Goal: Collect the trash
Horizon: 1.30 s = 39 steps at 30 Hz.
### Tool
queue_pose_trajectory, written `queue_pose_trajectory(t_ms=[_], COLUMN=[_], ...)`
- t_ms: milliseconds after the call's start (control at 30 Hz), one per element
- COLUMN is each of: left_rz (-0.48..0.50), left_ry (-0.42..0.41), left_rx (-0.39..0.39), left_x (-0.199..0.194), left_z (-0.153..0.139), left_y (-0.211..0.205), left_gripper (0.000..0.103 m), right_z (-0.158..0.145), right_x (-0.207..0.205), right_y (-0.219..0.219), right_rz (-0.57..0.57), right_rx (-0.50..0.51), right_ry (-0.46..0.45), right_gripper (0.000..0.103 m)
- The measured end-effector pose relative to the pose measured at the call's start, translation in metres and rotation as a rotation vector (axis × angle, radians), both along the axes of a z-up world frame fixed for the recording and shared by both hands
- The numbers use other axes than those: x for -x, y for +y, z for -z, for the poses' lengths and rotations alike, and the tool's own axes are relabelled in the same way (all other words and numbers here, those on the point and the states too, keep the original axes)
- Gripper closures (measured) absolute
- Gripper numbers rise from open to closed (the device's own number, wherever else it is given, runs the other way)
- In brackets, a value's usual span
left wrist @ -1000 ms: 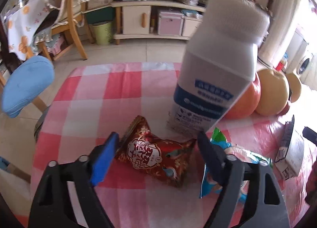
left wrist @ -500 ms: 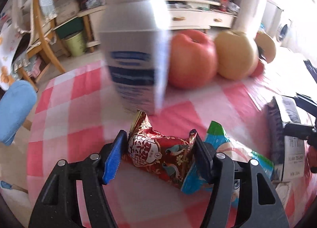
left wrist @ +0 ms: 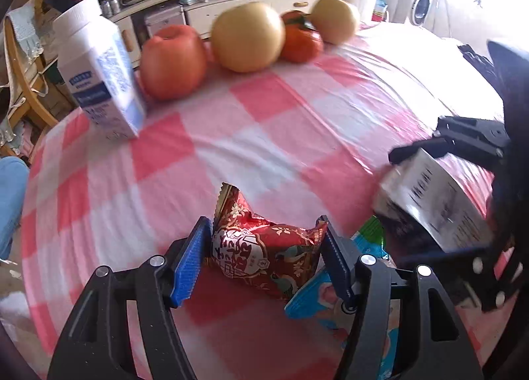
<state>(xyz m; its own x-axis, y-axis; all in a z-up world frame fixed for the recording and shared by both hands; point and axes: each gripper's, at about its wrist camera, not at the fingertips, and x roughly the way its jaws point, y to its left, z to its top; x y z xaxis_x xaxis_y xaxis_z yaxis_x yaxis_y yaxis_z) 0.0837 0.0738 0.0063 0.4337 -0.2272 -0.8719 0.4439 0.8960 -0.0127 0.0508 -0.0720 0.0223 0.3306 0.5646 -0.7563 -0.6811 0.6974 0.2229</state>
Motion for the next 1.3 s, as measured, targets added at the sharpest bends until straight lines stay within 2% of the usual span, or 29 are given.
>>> queue_pose_trajectory(t_ms=[200,433,467,567,733,833,1067,1300], left_rz=[0.014,-0.022,-0.029,-0.056,-0.125,-0.182,-0.31,-0.39], left_ry=[0.006,-0.012,-0.016,-0.021,-0.009,-0.008,-0.032,-0.041], left_rx=[-0.002,0.004,0.003,0.009,0.046,0.087,0.176,0.258], left_x=[0.036,0.057,0.06,0.065,0.078,0.087,0.111,0.139], left_z=[0.003,0.004,0.004,0.002,-0.002,-0.005,-0.019,-0.028], left_y=[-0.024,-0.033,-0.032,-0.026,-0.016,-0.006,0.028,0.057], left_gripper=[0.024,0.024,0.028,0.036,0.04,0.041,0.042,0.042], right_z=[-0.024,-0.046,-0.046,-0.044,-0.029,-0.024,-0.005,0.003], right_x=[0.026,0.089,0.098,0.124,0.159,0.182,0.213,0.224], right_y=[-0.029,-0.029,-0.028,-0.022,-0.015,-0.004,0.023,0.044], right_rz=[0.095,0.112,0.115,0.128,0.169,0.149,0.154,0.129], right_rx=[-0.048,-0.104,-0.104,-0.106,-0.102,-0.102,-0.011,0.068], right_ry=[-0.016,-0.049,-0.053,-0.044,0.007,0.019,0.007,-0.085], right_gripper=[0.015,0.015,0.015,0.015,0.015,0.015,0.015,0.015])
